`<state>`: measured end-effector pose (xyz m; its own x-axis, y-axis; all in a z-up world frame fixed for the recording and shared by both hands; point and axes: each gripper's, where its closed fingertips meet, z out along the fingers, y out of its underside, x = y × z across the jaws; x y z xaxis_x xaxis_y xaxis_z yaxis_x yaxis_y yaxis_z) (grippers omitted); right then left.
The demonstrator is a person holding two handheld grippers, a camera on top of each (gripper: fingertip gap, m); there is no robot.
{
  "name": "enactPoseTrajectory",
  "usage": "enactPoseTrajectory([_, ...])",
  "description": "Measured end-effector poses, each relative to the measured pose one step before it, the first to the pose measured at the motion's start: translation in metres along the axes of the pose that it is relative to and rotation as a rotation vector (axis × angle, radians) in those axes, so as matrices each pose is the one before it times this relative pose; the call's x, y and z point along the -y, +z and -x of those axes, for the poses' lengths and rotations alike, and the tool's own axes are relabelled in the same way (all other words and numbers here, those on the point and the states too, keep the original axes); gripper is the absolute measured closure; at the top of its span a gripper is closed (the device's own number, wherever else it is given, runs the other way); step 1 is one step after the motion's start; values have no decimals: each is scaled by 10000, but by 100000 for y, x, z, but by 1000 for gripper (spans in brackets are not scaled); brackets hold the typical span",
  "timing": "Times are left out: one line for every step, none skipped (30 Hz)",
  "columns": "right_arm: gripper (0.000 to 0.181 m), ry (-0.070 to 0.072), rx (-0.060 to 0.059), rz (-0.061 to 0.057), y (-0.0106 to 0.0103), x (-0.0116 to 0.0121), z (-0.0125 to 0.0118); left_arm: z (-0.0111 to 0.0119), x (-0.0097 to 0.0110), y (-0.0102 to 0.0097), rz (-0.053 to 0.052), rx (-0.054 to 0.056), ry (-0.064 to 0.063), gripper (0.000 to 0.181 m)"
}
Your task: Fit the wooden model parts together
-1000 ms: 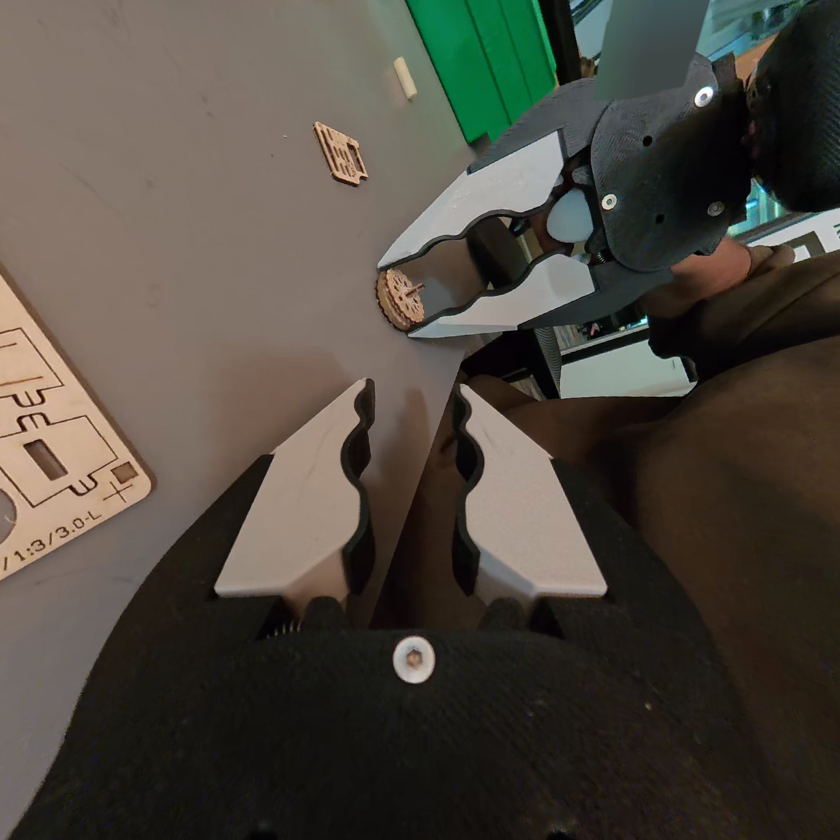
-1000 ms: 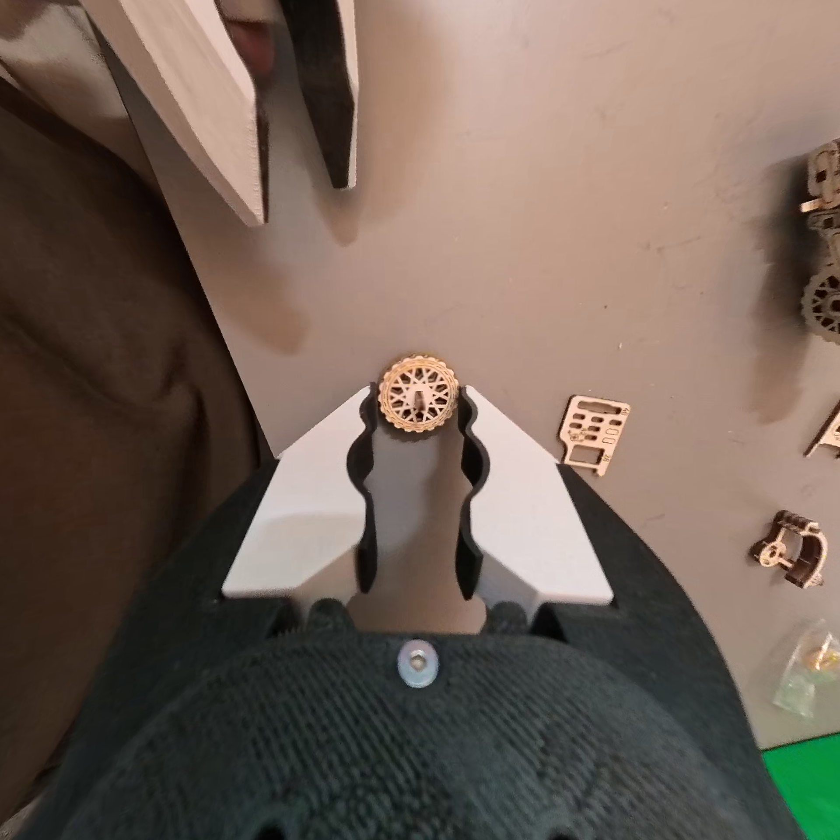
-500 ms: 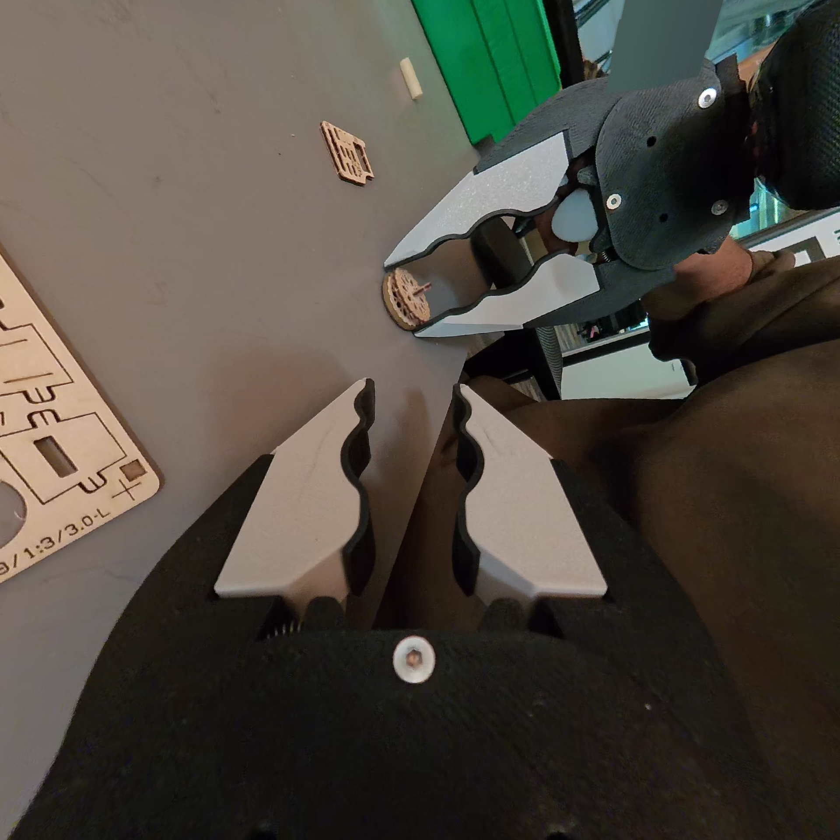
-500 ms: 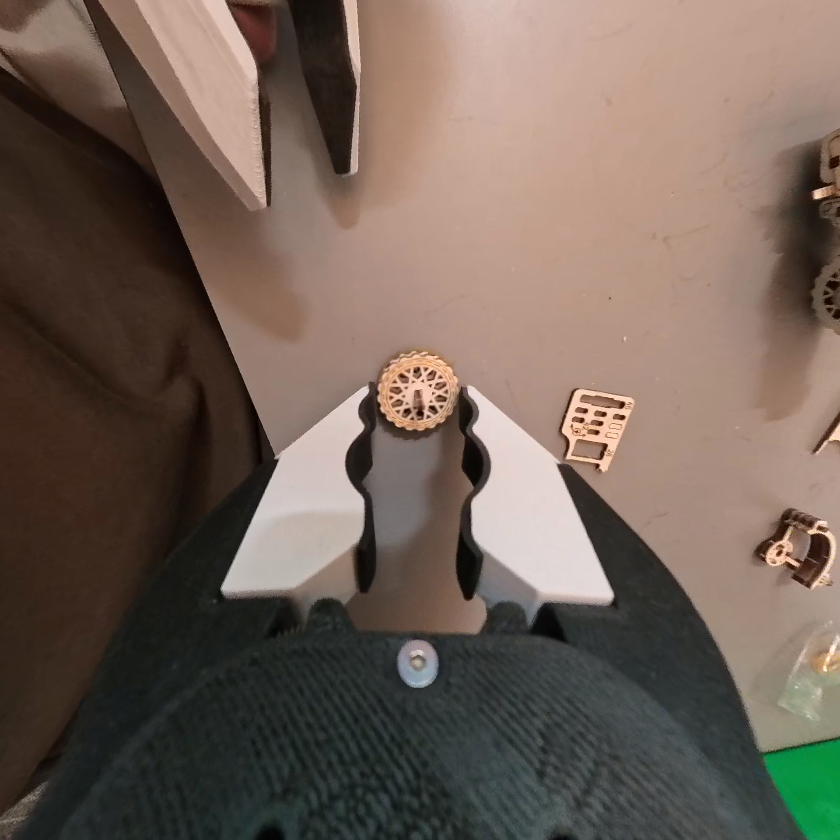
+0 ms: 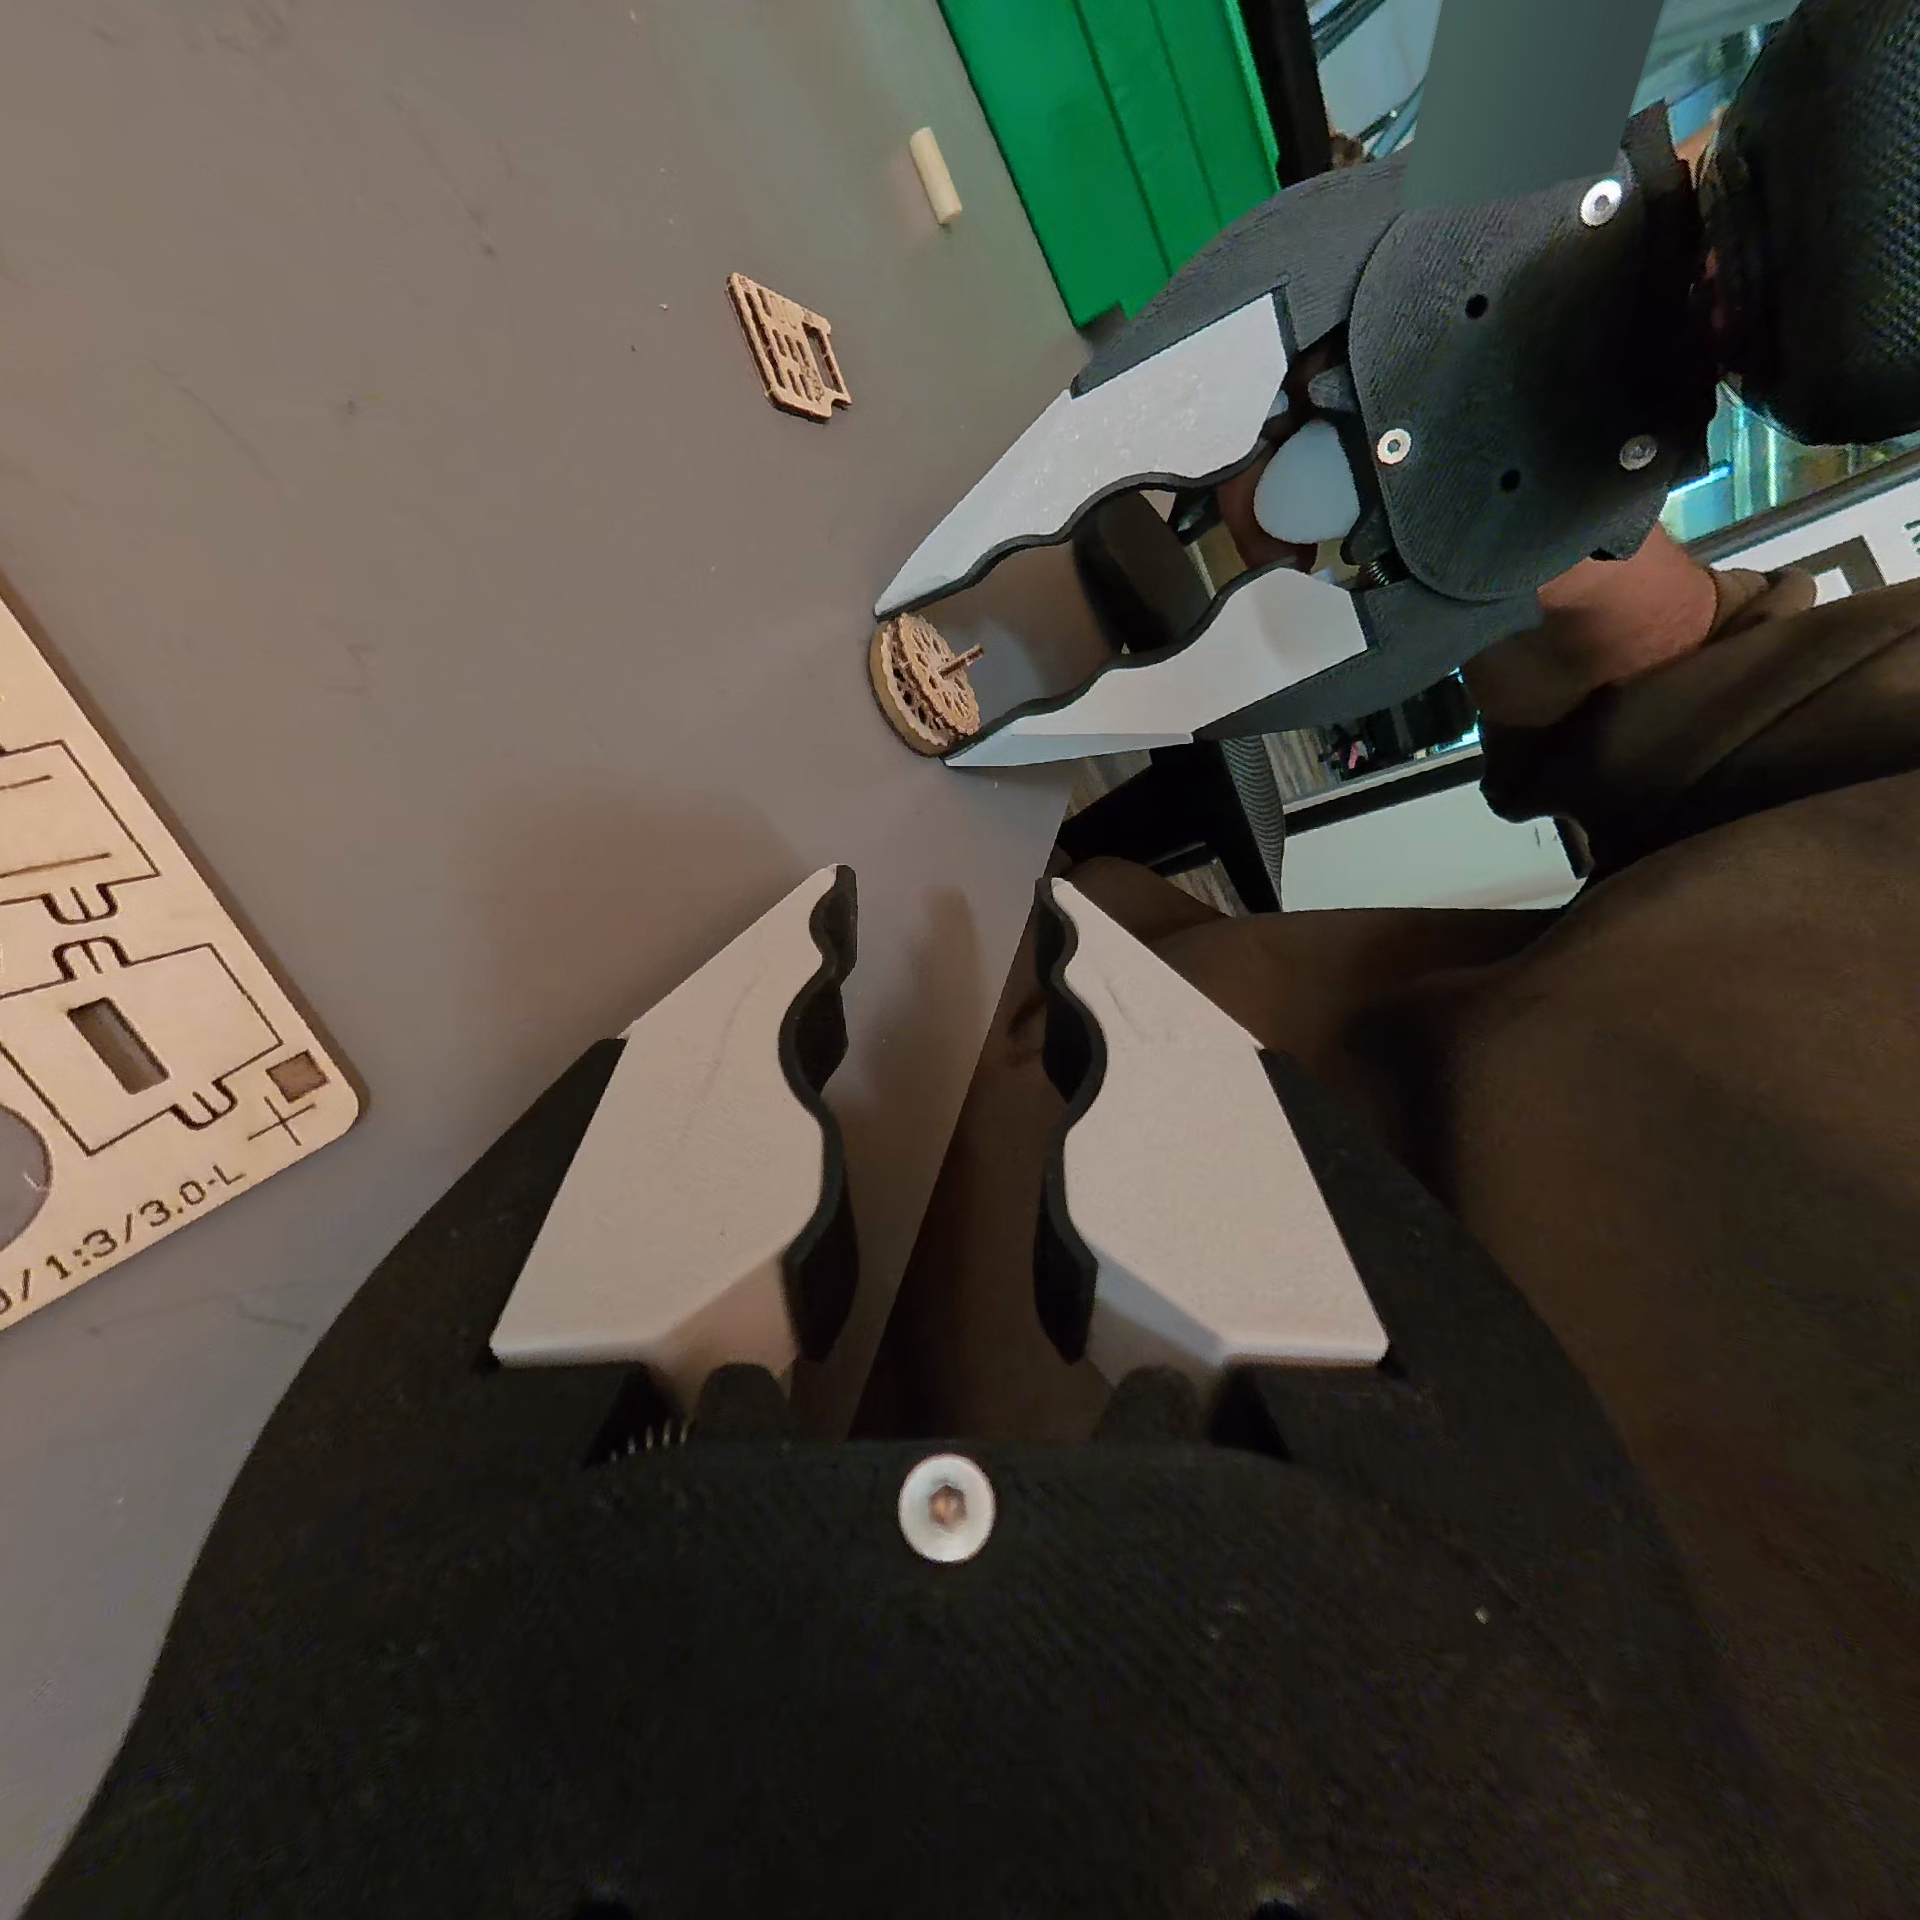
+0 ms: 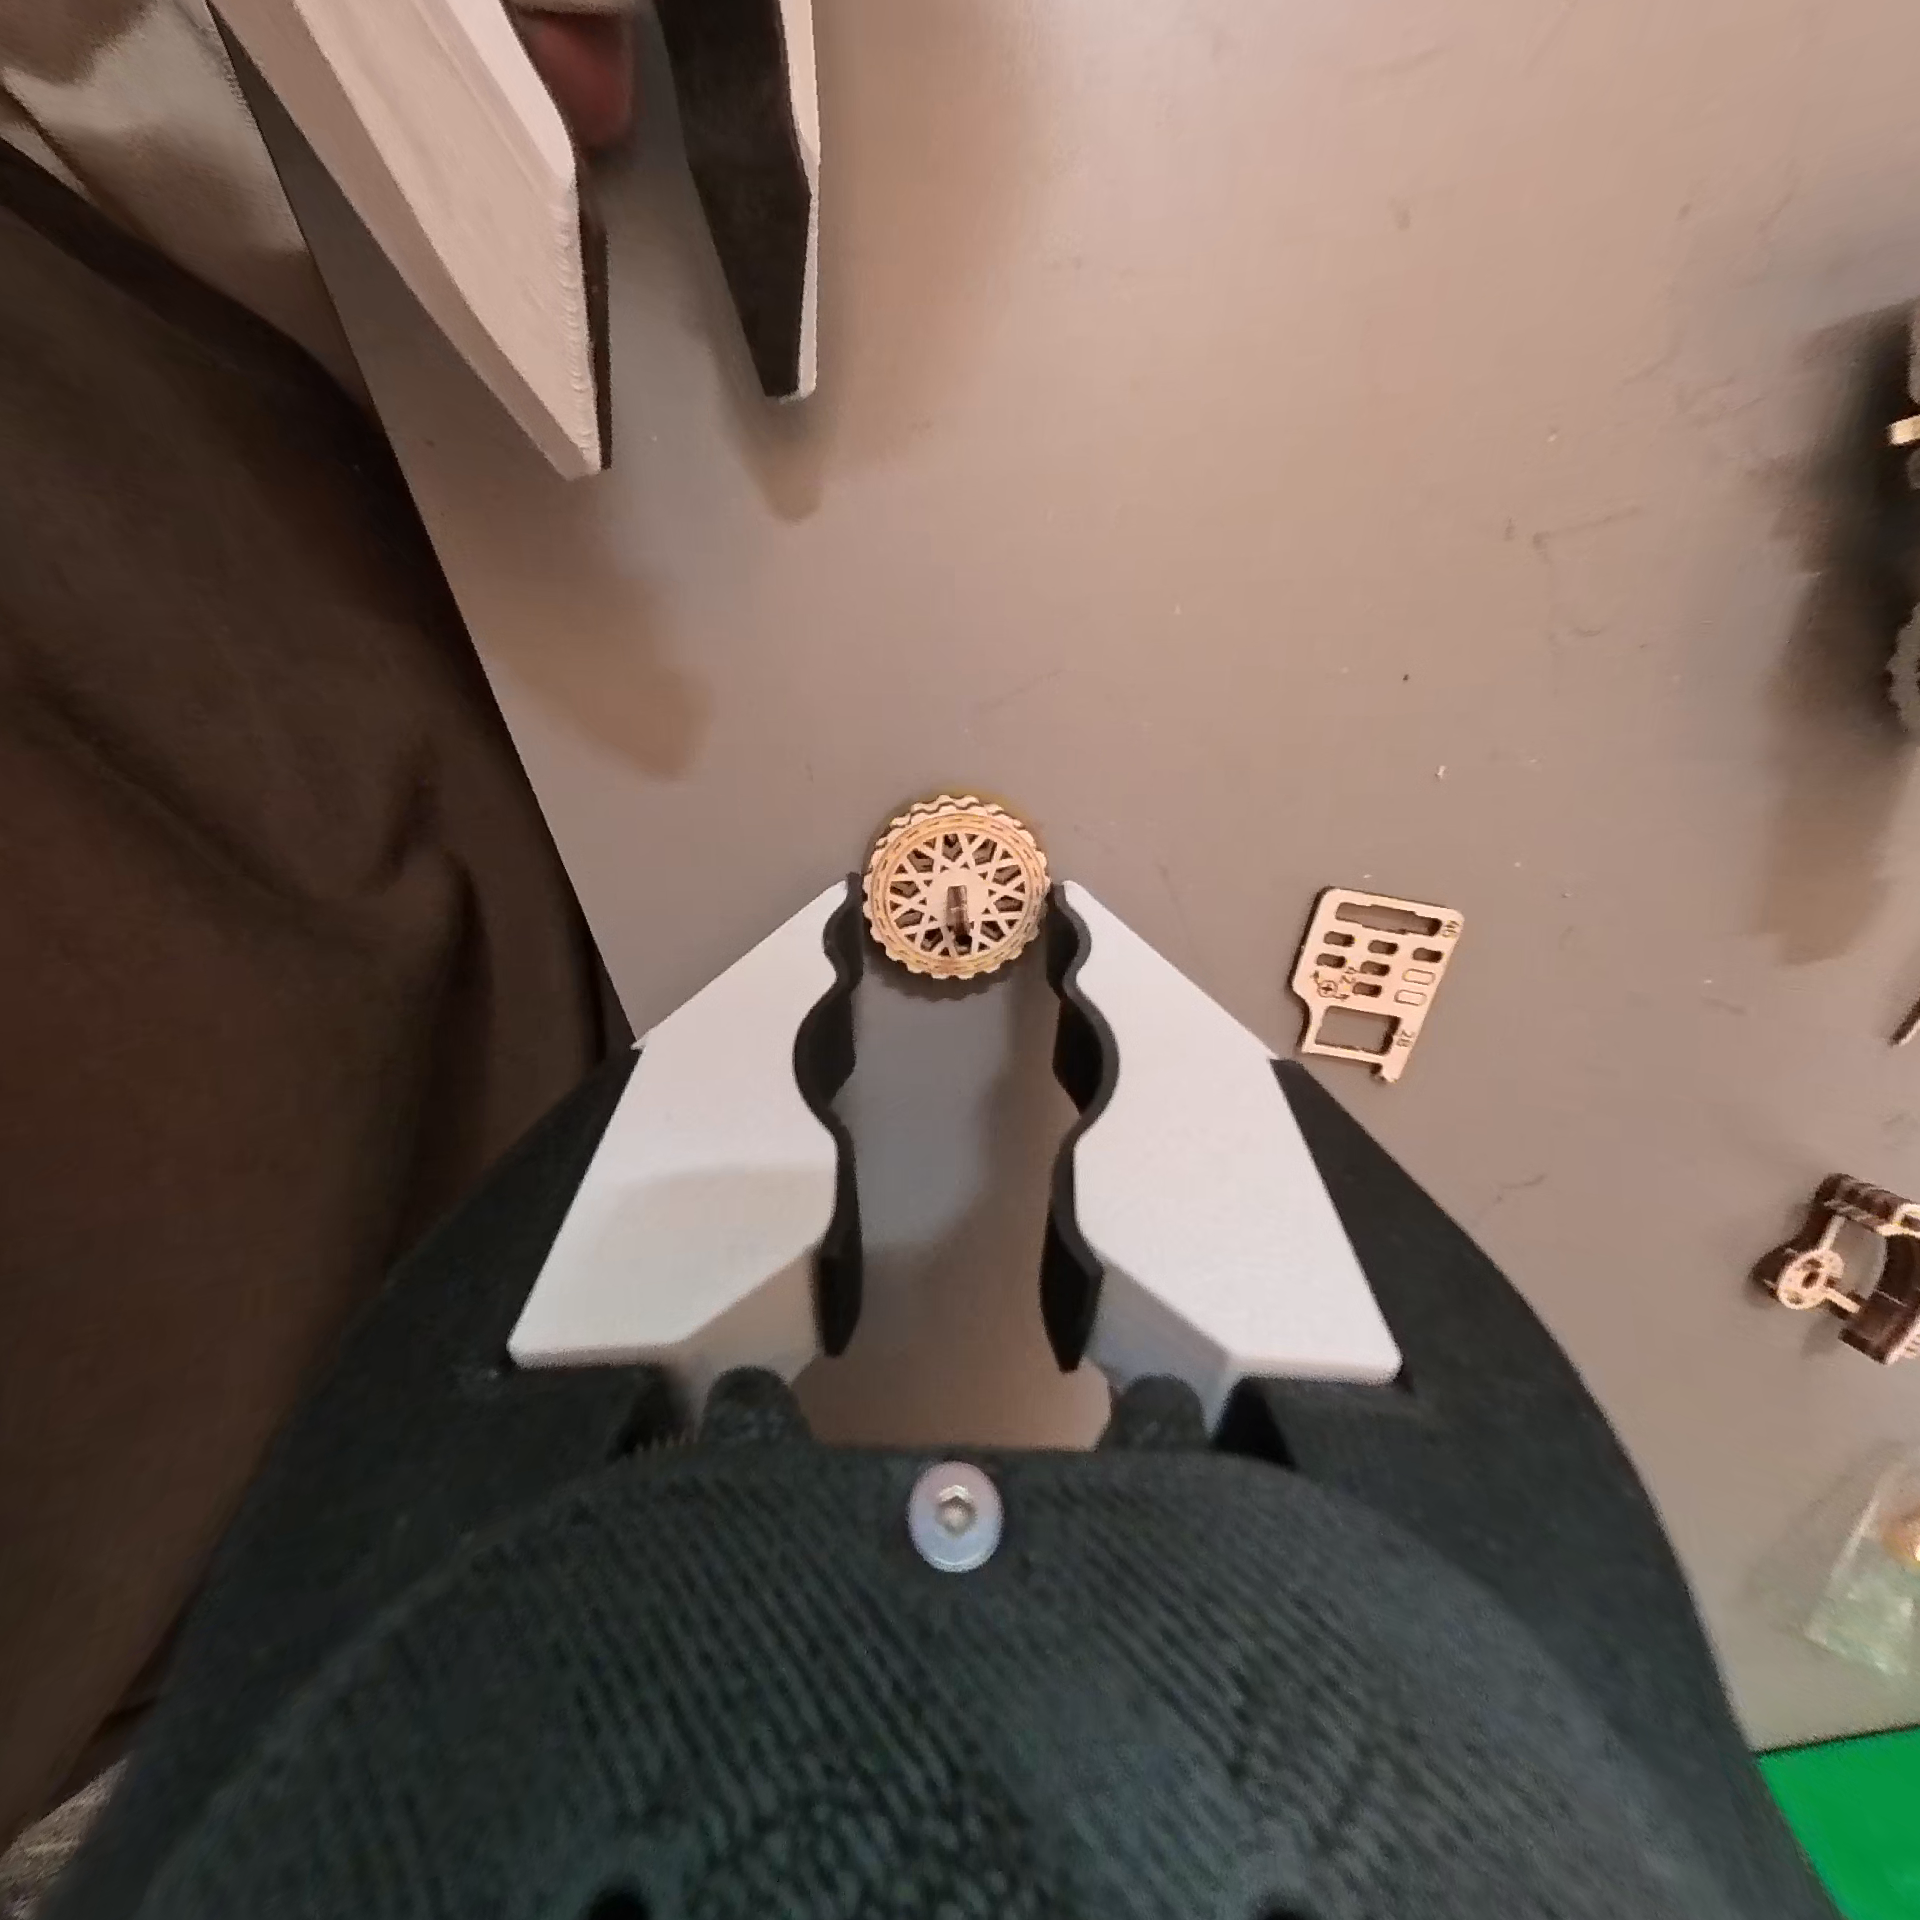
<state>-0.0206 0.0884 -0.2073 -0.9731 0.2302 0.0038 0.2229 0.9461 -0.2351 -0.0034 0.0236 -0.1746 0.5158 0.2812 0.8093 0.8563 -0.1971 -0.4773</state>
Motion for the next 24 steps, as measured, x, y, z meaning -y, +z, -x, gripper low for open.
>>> enactPoseTrajectory([147, 11, 56, 10, -13, -36, 50, 10, 1, -8, -2, 4, 2, 149])
enactPoseTrajectory([147, 18, 40, 3, -19, -30, 20, -9, 9, -10, -4, -2, -1, 149])
enactPoseTrajectory([147, 27, 8, -21, -27, -14, -12, -7, 11, -7, -3, -9, -4, 149])
enactPoseTrajectory([148, 33, -5, -42, -51, 23, -18, -20, -1, -2, -2, -4, -1, 149])
enactPoseTrajectory([148, 28, -23, -79, -89, 70, -51, 3, 2, 1, -2, 0, 4, 149])
enactPoseTrajectory([148, 23, -28, -118, -153, 136, -43, -11, -5, -4, 1, 1, 2, 149])
enactPoseTrajectory([148, 42, -10, -133, -194, 163, -49, -1, -7, 11, 3, -3, -2, 149])
enactPoseTrajectory([148, 58, -5, -139, -218, 188, -52, -4, -6, 11, 2, -4, -4, 149])
enactPoseTrajectory([148, 51, -7, -158, -249, 212, -64, -1, -8, 10, 4, -3, -3, 149])
enactPoseTrajectory([148, 49, -27, -159, -264, 205, -99, -12, -15, 5, 6, -4, 1, 149])
enactPoseTrajectory([148, 48, -70, -112, -263, 119, -185, -7, -4, 5, 1, 3, 7, 149])
enactPoseTrajectory([148, 36, -86, -52, -228, 12, -217, 8, -10, 16, 4, 9, 9, 149])
enactPoseTrajectory([148, 48, -51, 12, -177, -107, -162, 23, -11, 9, 6, 11, 3, 149])
enactPoseTrajectory([148, 61, 12, 48, -92, -175, -59, 18, 2, 2, 1, 6, -5, 149])
enactPoseTrajectory([148, 62, 81, 83, 13, -243, 97, 11, -17, 9, 2, -3, -12, 149])
enactPoseTrajectory([148, 34, 93, 126, 104, -289, 171, 4, -13, 23, 8, -8, -13, 149])
enactPoseTrajectory([148, -34, 38, 124, 177, -268, 158, -3, -19, 19, 10, -5, -10, 149])
enactPoseTrajectory([148, -90, -17, 103, 198, -192, 148, -12, -23, 24, 11, -5, 0, 149])
enactPoseTrajectory([148, -111, -22, 99, 198, -123, 152, -20, -38, 20, 13, -2, 11, 149])
enactPoseTrajectory([148, -112, -15, 87, 191, -41, 157, -12, -20, 27, 11, 5, 16, 149])
enactPoseTrajectory([148, -105, -30, 49, 143, 49, 103, -1, -10, 11, 7, 6, 13, 149])
enactPoseTrajectory([148, -94, -39, 29, 96, 88, 44, -1, 7, -3, -1, 3, 4, 149])
enactPoseTrajectory([148, -74, -31, 46, 82, 61, 4, 15, 9, -11, -6, 0, -6, 149])
enactPoseTrajectory([148, -52, -15, 55, 69, 23, -17, 15, 23, -17, -12, -1, -14, 149])
